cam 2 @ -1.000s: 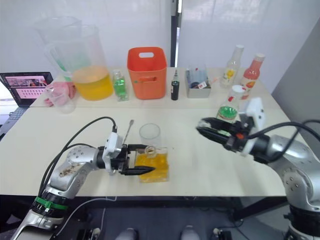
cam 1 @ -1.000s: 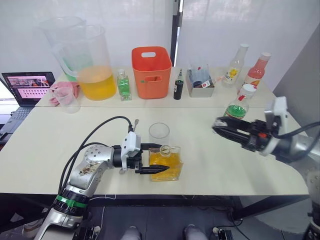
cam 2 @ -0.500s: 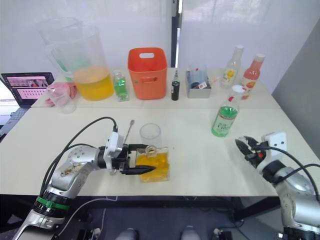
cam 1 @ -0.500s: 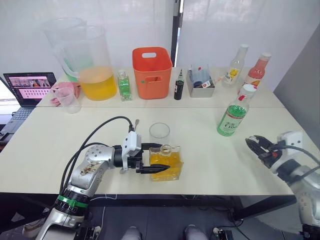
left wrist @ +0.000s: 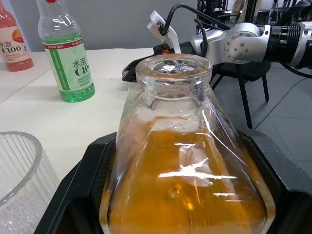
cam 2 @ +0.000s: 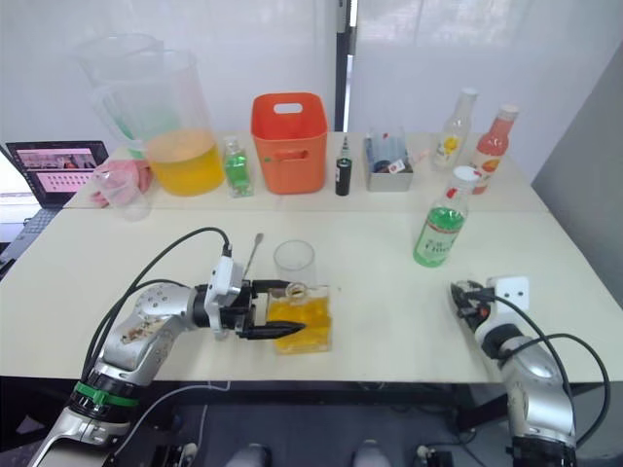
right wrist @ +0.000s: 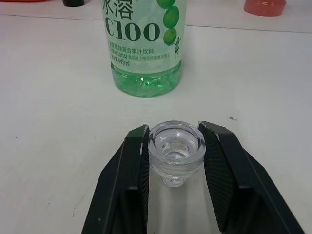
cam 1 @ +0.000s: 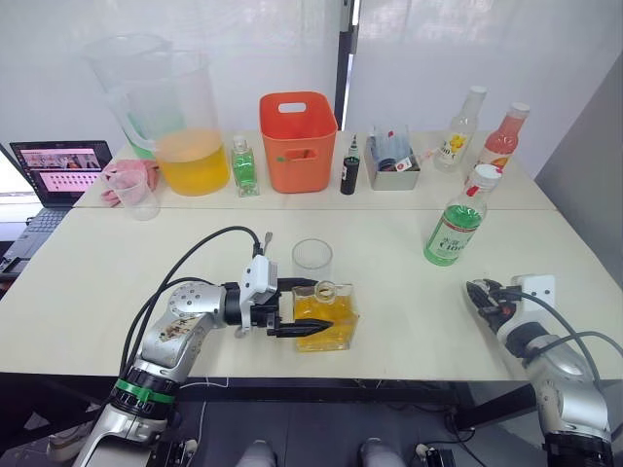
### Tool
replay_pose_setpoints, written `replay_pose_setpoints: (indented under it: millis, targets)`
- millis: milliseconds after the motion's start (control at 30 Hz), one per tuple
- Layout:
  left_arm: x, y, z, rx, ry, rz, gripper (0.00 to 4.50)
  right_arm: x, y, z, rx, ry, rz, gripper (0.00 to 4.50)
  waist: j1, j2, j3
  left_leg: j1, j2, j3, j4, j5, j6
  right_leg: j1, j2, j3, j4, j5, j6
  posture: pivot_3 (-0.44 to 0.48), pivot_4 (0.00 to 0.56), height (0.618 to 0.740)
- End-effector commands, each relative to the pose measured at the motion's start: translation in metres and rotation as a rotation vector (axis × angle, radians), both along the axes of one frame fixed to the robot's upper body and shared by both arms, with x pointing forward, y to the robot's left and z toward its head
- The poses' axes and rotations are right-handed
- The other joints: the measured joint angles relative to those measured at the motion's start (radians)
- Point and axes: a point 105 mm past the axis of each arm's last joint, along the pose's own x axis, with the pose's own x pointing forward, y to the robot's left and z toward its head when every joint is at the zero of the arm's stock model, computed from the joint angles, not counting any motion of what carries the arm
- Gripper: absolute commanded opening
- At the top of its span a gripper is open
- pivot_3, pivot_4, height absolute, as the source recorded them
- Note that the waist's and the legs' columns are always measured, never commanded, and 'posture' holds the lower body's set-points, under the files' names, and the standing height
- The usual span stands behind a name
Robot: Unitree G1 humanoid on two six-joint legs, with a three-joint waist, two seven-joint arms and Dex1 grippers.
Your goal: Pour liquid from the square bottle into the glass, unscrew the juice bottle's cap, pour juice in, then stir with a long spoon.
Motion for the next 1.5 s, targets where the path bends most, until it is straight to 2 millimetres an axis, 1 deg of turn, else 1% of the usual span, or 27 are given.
replay_pose_setpoints:
  millis: [33, 167, 433, 633, 667, 700, 933, 1033, 1100, 1200, 1267, 1300, 1400, 1500]
  targets:
    - [0.005, 0.005, -0.001, 0.024, -0.015, 0.044, 2.79, 0.001, -0.006, 0.005, 0.014, -0.028, -0.035, 1.05, -0.001, 0.000, 0.000, 0.000, 0.000, 0.000, 0.000, 0.000, 0.000, 0.000, 0.000, 0.000, 0.000, 0.000, 0.000, 0.000, 0.150, 0.740]
    - [0.005, 0.005, -0.004, 0.025, -0.010, 0.051, 2.79, 0.001, -0.004, -0.001, 0.056, -0.020, -0.034, 1.05, -0.002, 0.000, 0.000, 0.000, 0.000, 0.000, 0.000, 0.000, 0.000, 0.000, 0.000, 0.000, 0.000, 0.000, 0.000, 0.000, 0.150, 0.740]
    - [0.004, 0.008, -0.007, 0.035, -0.009, 0.059, 2.79, -0.001, -0.002, -0.011, 0.030, 0.009, -0.023, 1.05, -0.005, 0.001, 0.000, 0.001, 0.000, 0.000, 0.000, 0.000, 0.000, 0.001, 0.000, 0.000, 0.000, 0.000, 0.000, 0.000, 0.150, 0.740]
    - [0.004, 0.009, -0.007, 0.036, -0.010, 0.061, 2.79, -0.001, 0.000, -0.013, 0.020, 0.011, -0.011, 1.05, -0.006, 0.001, -0.001, 0.002, 0.000, 0.000, 0.000, 0.000, 0.000, 0.002, 0.000, 0.000, 0.000, 0.000, 0.000, 0.000, 0.150, 0.740]
    - [0.004, 0.009, -0.007, 0.036, -0.010, 0.061, 2.79, -0.001, 0.000, -0.012, 0.021, 0.001, -0.016, 1.55, -0.006, 0.001, -0.001, 0.002, 0.000, 0.000, 0.000, 0.000, 0.000, 0.002, 0.000, 0.000, 0.000, 0.000, 0.000, 0.000, 0.150, 0.740]
    - [0.004, 0.009, -0.007, 0.037, -0.010, 0.060, 2.79, -0.001, -0.001, -0.010, 0.029, -0.010, -0.020, 2.15, -0.006, 0.001, -0.001, 0.002, 0.000, 0.000, 0.000, 0.000, 0.000, 0.002, 0.000, 0.000, 0.000, 0.000, 0.000, 0.000, 0.150, 0.740]
    - [0.004, 0.011, -0.008, 0.040, -0.007, 0.064, 2.79, 0.000, 0.003, 0.009, 0.046, -0.085, 0.005, 4.49, -0.009, 0.004, -0.003, 0.002, 0.000, 0.000, 0.000, 0.000, 0.000, 0.001, 0.000, 0.000, 0.000, 0.000, 0.000, 0.000, 0.150, 0.740]
    - [0.003, 0.011, -0.009, 0.039, -0.006, 0.065, 2.79, -0.001, 0.005, 0.024, 0.036, -0.137, 0.037, 4.50, -0.009, 0.004, -0.003, 0.002, 0.000, 0.000, 0.000, 0.000, 0.000, 0.001, 0.000, 0.000, 0.000, 0.000, 0.000, 0.000, 0.150, 0.740]
    - [0.003, 0.012, -0.008, 0.039, -0.007, 0.067, 2.79, -0.003, 0.006, 0.042, 0.036, -0.193, 0.060, 4.50, -0.009, 0.004, -0.003, 0.002, 0.000, 0.000, 0.000, 0.000, 0.000, 0.001, 0.000, 0.000, 0.000, 0.000, 0.001, 0.000, 0.150, 0.740]
    - [0.003, 0.012, -0.008, 0.036, -0.009, 0.070, 2.79, -0.006, 0.002, 0.072, 0.002, -0.282, 0.071, 4.50, -0.009, 0.004, -0.003, 0.002, 0.000, 0.000, 0.000, 0.000, 0.000, 0.001, 0.000, 0.000, 0.000, 0.000, 0.001, 0.000, 0.150, 0.740]
    - [0.003, 0.013, -0.008, 0.036, -0.010, 0.071, 2.79, -0.008, 0.002, 0.086, -0.021, -0.306, 0.094, 4.50, -0.009, 0.004, -0.003, 0.002, 0.000, 0.000, 0.000, 0.000, 0.000, 0.001, 0.000, 0.000, 0.000, -0.001, 0.001, 0.000, 0.150, 0.740]
    - [0.003, 0.013, -0.008, 0.035, -0.010, 0.071, 2.79, -0.008, 0.005, 0.092, -0.030, -0.303, 0.133, 4.50, -0.009, 0.004, -0.003, 0.002, 0.000, 0.000, 0.000, 0.000, 0.000, 0.001, 0.000, 0.000, 0.000, -0.001, 0.002, 0.000, 0.150, 0.740]
    - [0.002, 0.013, -0.006, 0.029, -0.010, 0.071, 2.79, -0.018, 0.033, 0.095, -0.020, -0.227, 0.361, 4.50, -0.010, 0.005, -0.003, 0.002, 0.000, 0.000, -0.001, 0.000, 0.000, 0.001, 0.000, 0.000, 0.000, -0.001, 0.001, 0.000, 0.150, 0.740]
    - [-0.002, 0.012, -0.003, 0.005, -0.005, 0.056, 2.79, -0.037, 0.059, 0.097, -0.019, -0.105, 0.587, 4.50, -0.010, 0.006, -0.002, 0.001, 0.000, 0.000, -0.001, 0.000, 0.000, 0.001, 0.000, 0.000, 0.000, -0.001, 0.001, 0.000, 0.150, 0.740]
